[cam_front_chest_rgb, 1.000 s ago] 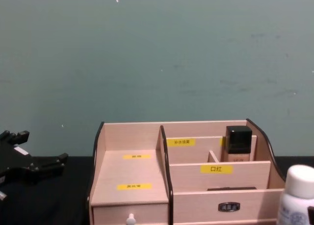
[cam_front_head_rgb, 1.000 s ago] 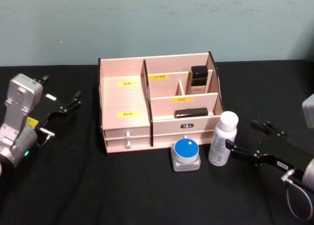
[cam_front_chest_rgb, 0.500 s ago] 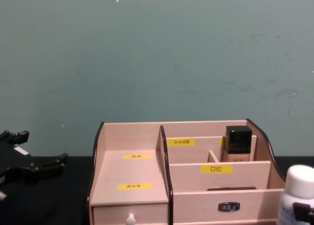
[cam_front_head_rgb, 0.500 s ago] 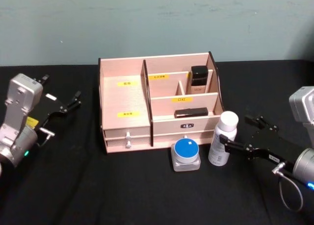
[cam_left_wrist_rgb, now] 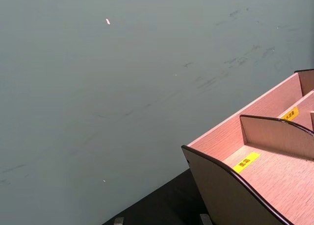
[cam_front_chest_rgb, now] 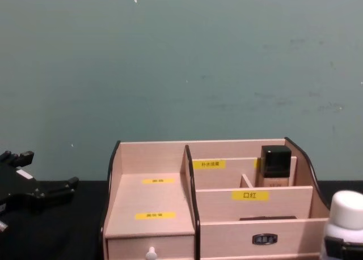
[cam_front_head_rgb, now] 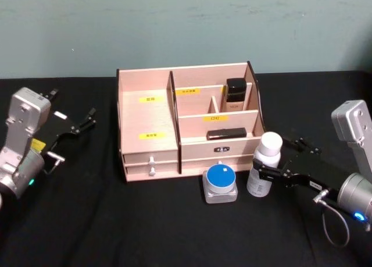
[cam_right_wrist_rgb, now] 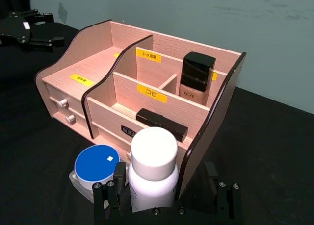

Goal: Pick up the facial cleanser and watermelon frost from the table and place them into the tiered storage box.

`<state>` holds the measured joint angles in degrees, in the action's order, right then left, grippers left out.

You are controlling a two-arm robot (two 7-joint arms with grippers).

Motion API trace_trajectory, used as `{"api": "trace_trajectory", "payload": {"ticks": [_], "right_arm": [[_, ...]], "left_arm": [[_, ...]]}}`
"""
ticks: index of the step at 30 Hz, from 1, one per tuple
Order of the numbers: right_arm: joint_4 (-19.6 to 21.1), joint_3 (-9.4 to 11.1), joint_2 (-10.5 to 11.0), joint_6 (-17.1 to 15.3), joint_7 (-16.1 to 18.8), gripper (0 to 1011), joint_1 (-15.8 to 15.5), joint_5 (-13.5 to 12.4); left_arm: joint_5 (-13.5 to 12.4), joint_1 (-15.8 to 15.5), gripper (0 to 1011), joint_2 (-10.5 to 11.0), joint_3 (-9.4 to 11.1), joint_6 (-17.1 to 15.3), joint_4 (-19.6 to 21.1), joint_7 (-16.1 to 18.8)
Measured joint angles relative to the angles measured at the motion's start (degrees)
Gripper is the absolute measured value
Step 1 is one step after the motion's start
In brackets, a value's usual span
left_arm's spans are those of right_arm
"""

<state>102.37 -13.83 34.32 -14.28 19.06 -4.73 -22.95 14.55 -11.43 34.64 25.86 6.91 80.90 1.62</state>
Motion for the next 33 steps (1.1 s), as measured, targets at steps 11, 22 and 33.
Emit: {"api": "trace_trajectory", "payload": {"ticks": [11, 22, 33], "right_arm": [[-1.72, -0.63, -1.22, 0.05, 0.28, 1003, 1.57, 1.04], [-1.83, -0.66, -1.28, 0.15, 0.28, 995, 1.66, 1.17], [-1.75, -0.61, -1.23, 0.21, 0.26, 718, 1.61, 1.11]], "left_arm": [[0.0, 0.0, 1001, 0.0, 0.0, 0.0, 0.0, 0.0], [0.0, 0.0, 1001, 0.0, 0.0, 0.0, 0.0, 0.0], [0.0, 0.0, 1001, 0.0, 0.0, 0.0, 0.0, 0.0]]}}
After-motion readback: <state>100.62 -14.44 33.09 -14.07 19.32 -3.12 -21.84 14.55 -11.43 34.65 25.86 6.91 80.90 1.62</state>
